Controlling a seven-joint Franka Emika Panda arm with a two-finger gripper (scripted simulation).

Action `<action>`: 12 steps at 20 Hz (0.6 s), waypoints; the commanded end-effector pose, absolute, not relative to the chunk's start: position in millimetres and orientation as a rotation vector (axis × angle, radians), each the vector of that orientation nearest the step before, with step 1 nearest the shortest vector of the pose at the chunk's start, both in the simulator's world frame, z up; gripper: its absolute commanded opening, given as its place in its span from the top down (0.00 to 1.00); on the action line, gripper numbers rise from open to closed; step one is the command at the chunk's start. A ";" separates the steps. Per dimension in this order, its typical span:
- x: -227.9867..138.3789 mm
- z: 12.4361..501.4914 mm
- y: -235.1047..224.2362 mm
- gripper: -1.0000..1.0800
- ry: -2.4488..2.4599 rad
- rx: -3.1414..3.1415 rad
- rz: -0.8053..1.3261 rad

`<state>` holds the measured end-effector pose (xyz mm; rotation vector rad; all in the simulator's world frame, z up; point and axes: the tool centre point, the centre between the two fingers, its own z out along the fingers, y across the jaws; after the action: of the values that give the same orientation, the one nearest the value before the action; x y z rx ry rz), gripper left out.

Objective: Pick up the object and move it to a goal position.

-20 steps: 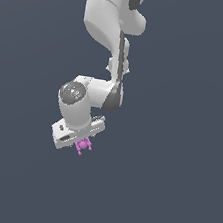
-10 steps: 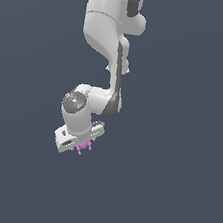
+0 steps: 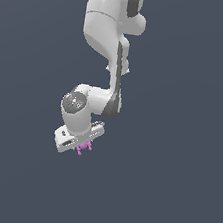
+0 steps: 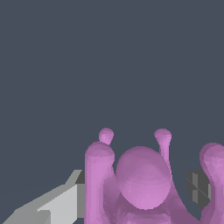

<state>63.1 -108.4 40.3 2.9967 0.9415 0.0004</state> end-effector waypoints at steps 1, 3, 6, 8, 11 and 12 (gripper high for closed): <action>63.0 40.0 -107.9 1.00 0.943 2.997 0.000; 63.0 40.4 -108.4 1.00 0.942 2.997 0.000; 61.6 43.4 -109.0 1.00 0.942 2.997 0.000; 59.7 47.4 -109.8 1.00 0.942 2.997 0.000; 55.4 56.6 -111.7 1.00 0.942 2.997 0.000; 53.6 60.5 -112.4 1.00 0.942 2.997 0.000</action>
<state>55.7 -111.1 54.8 2.9972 0.9423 -0.0011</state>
